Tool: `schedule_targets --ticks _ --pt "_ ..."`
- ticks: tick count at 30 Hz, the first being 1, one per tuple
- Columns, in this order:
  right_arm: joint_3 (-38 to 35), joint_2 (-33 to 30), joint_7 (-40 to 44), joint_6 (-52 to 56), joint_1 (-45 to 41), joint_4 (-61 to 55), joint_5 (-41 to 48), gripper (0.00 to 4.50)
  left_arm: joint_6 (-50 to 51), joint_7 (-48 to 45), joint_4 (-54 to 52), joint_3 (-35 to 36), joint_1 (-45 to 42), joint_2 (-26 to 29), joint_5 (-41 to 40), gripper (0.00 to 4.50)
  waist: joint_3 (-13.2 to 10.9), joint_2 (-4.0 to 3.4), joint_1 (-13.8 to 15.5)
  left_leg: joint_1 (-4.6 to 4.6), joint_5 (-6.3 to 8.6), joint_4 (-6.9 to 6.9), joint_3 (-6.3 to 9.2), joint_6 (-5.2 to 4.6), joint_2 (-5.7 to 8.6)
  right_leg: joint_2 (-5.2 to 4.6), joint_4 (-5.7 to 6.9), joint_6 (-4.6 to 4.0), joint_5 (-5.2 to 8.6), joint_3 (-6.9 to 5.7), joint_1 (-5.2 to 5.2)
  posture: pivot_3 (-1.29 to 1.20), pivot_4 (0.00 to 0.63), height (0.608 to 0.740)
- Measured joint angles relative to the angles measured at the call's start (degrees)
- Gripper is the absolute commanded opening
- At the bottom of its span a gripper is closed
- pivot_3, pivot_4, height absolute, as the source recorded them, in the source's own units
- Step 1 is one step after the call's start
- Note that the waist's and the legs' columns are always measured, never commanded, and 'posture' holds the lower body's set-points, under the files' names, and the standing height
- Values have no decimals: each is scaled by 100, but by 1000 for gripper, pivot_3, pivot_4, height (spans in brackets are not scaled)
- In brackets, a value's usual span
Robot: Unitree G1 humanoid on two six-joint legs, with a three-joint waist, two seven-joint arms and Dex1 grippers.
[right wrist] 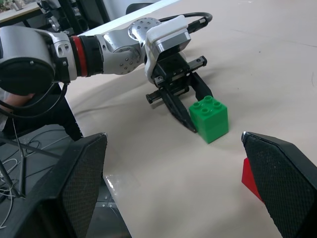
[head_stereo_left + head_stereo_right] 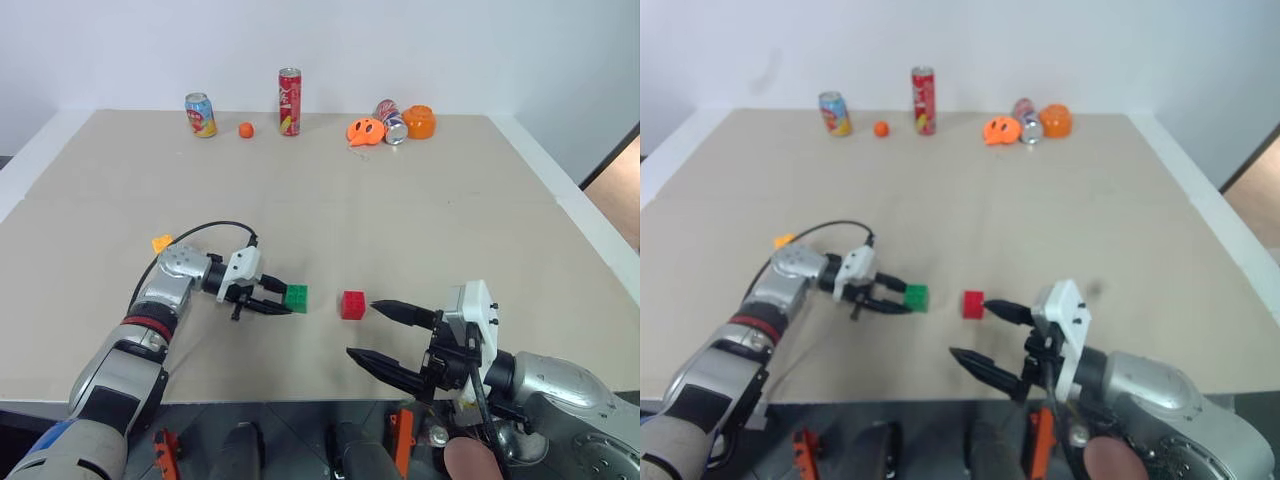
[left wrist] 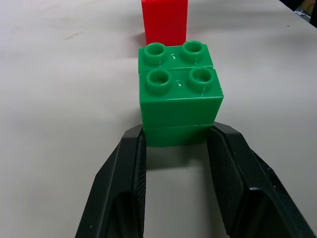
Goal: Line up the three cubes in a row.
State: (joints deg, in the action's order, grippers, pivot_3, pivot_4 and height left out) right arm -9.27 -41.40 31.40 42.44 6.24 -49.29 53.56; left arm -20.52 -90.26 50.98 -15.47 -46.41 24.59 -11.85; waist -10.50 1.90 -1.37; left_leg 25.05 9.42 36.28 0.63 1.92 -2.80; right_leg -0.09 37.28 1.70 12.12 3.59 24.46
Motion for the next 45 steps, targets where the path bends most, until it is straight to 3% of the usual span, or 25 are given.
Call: schedule_targets --ticks 15,16,18,21,24,31,40,45 --pt "187 0 97 -52 -206 182 -125 4500 273 172 -501 70 163 42 320 1249 3 0 1 -14 1 2 0 -3 -1 0 0 0 0 0 -13 0 150 740" --pt "187 0 97 -55 -207 187 -135 4500 261 201 -507 67 163 41 347 2049 4 0 1 -19 1 2 0 -3 -1 -1 0 0 0 0 -18 0 150 740" --pt "189 0 97 -59 -210 203 -152 4500 264 259 -507 53 162 42 433 2465 4 0 1 -31 0 2 -3 -4 -1 -3 0 -1 0 0 -27 0 150 740" --pt "190 0 96 -65 -213 213 -165 4500 355 470 -510 86 156 32 507 3631 6 0 1 -37 0 2 -6 -5 -1 -4 0 -1 0 2 -30 0 150 740" --pt "190 0 97 -74 -216 215 -167 4500 353 626 -514 142 152 31 531 4441 6 0 -1 -37 0 1 -10 -5 -2 -4 0 -1 0 6 -30 0 150 740" --pt "214 -1 219 -105 -432 357 -202 4500 511 414 -534 209 138 116 500 4441 6 0 -23 -37 19 -7 -12 -32 -6 5 0 0 1 6 -24 0 150 740" --pt "265 -243 741 -134 -955 893 -343 4500 1657 -169 -1338 -738 216 1893 -420 4441 6 -1 -139 -59 20 -46 -13 -34 -35 36 6 -26 6 11 -17 0 150 740" --pt "462 -34 858 -364 -1951 1705 -800 4500 2566 -73 -1892 -126 584 2031 -780 4441 4 -1 -140 -44 20 -36 -24 -34 -37 36 6 -30 8 18 -3 0 150 740"
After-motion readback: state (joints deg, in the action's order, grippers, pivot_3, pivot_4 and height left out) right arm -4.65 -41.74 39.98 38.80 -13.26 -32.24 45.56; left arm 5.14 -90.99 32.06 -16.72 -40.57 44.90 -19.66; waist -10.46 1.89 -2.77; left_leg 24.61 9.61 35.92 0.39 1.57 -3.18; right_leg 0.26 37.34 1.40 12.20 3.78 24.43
